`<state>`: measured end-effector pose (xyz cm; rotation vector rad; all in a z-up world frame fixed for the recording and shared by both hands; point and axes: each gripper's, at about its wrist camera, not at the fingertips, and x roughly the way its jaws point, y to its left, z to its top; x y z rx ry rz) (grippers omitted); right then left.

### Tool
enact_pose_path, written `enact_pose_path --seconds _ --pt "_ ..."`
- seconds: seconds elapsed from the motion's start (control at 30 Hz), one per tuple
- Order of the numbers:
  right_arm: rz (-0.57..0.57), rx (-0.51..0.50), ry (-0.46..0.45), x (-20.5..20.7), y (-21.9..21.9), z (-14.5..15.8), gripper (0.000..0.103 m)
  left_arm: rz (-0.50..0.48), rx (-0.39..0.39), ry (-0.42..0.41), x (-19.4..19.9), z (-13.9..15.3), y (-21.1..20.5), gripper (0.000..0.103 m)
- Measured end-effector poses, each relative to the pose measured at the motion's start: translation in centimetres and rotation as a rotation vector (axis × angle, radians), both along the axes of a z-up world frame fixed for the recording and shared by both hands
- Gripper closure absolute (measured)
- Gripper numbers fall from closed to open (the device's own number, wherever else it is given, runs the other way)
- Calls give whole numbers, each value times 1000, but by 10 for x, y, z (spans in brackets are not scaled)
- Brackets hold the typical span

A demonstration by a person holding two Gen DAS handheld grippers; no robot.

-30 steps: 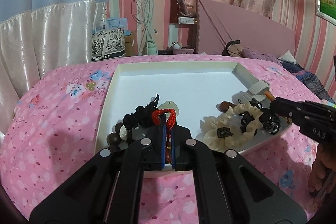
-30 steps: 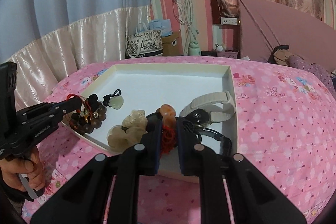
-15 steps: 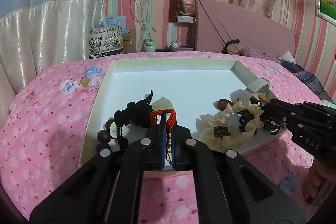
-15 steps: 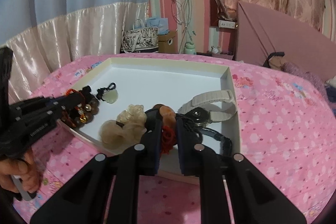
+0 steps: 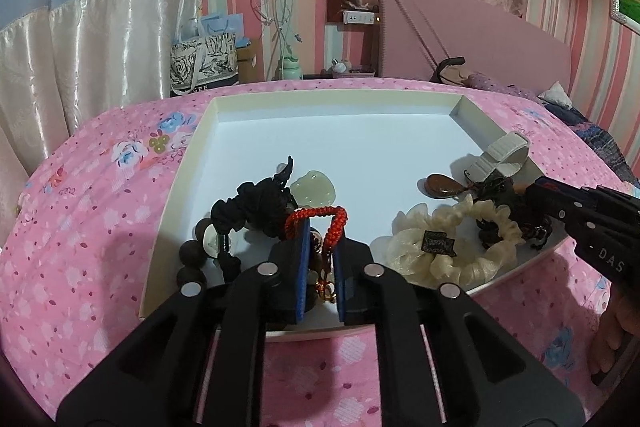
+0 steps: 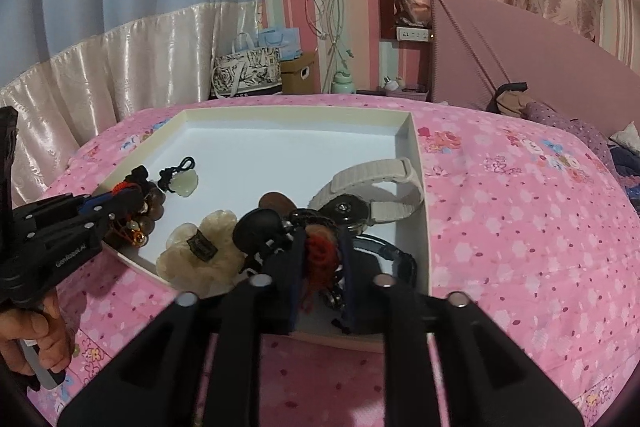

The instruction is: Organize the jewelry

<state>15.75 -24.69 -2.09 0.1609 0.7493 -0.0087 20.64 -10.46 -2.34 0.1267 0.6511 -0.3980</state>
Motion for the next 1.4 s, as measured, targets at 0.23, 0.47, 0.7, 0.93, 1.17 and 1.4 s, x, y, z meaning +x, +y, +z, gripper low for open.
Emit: enact_pose_path --seconds 0.23,0.47,0.7,0.93,1.17,1.4 --pt "-4 -64 -48 -7 8 8 33 9 -7 -57 -9 5 2 36" --pt "-45 -110 -91 -13 7 18 19 -5 -27 -99 -17 9 4 23" --pt "-70 -96 -105 -16 -3 25 17 -1 -53 -126 -21 13 9 15" --pt "-80 -120 -91 -14 -3 22 16 6 -76 -137 -22 16 15 10" --pt "-85 -102 -97 -16 -7 24 13 45 -133 -149 -20 19 27 3" --pt "-81 -96 -101 -18 -8 25 11 77 -156 -163 -19 22 35 3"
